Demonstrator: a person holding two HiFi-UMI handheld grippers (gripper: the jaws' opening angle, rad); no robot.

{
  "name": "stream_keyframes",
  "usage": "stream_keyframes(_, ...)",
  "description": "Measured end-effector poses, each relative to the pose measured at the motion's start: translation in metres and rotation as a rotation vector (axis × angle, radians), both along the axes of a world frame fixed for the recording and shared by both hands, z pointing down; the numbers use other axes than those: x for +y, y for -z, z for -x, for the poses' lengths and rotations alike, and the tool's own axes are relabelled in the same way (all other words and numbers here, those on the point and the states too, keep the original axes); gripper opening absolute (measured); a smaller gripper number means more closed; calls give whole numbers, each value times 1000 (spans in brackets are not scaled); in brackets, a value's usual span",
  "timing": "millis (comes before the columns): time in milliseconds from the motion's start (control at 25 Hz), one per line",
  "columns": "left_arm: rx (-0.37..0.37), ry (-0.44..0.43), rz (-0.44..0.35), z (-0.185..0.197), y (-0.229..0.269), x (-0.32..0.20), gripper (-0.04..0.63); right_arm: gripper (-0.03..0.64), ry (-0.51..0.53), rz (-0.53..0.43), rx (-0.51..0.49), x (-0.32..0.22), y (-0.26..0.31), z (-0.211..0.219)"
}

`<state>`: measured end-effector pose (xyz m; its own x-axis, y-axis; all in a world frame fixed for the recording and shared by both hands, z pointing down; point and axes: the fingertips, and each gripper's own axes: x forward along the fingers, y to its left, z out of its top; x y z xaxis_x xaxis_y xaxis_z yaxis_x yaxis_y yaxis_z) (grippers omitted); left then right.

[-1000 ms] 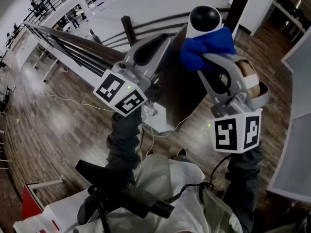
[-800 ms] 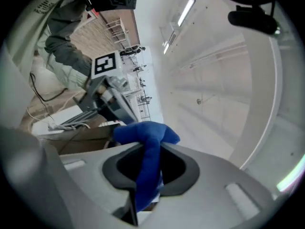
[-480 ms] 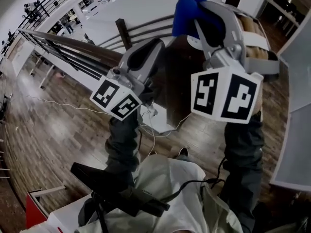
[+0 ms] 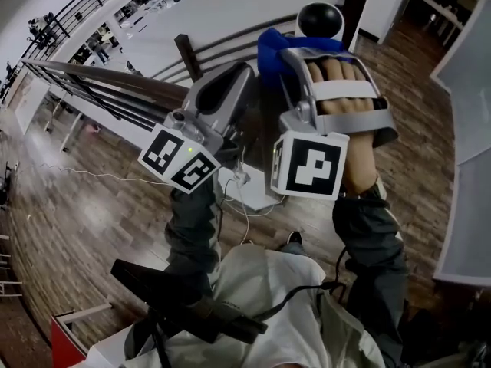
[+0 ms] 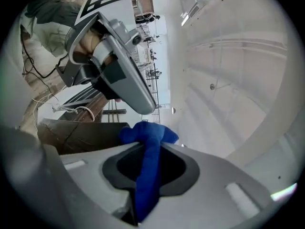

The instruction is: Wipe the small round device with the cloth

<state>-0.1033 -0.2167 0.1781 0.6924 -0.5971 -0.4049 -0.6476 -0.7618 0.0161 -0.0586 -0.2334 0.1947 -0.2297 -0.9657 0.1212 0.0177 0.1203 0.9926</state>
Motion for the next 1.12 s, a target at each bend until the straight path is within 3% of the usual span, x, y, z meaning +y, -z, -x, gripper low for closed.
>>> stream_keyframes(40, 1, -7, 0, 0, -1, 0, 18, 72, 16, -23, -25, 2, 6, -2)
stream_keyframes(120, -1, -15, 0, 0, -6, 1, 18, 72, 93, -79, -169, 12, 29, -12)
stream_keyframes(240, -9, -17, -3, 1, -8, 2, 18, 73, 226, -155, -567, 26, 87, -54)
stream_keyframes(280, -10, -15, -4, 1, -8, 2, 18, 73, 206, -155, -709, 24, 102, -80)
stream_keyframes(360, -11, -13, -5, 0, -6, 1, 18, 73, 161, -116, -849, 9, 126, -122)
stream_keyframes(520, -20, -17, -9, -4, -4, 2, 18, 73, 315, 71, -925, -29, 147, -121)
stream_keyframes(680, -28, -22, -13, -6, 1, 4, 18, 72, 394, 220, -939, -45, 121, -101)
stream_keyframes(920, -34, -25, -13, -11, 4, 3, 18, 72, 476, 376, -1177, -41, 91, -110)
stream_keyframes(1120, -25, -19, 1, -24, -3, 4, 18, 72, 462, 413, -1119, -25, 54, -122)
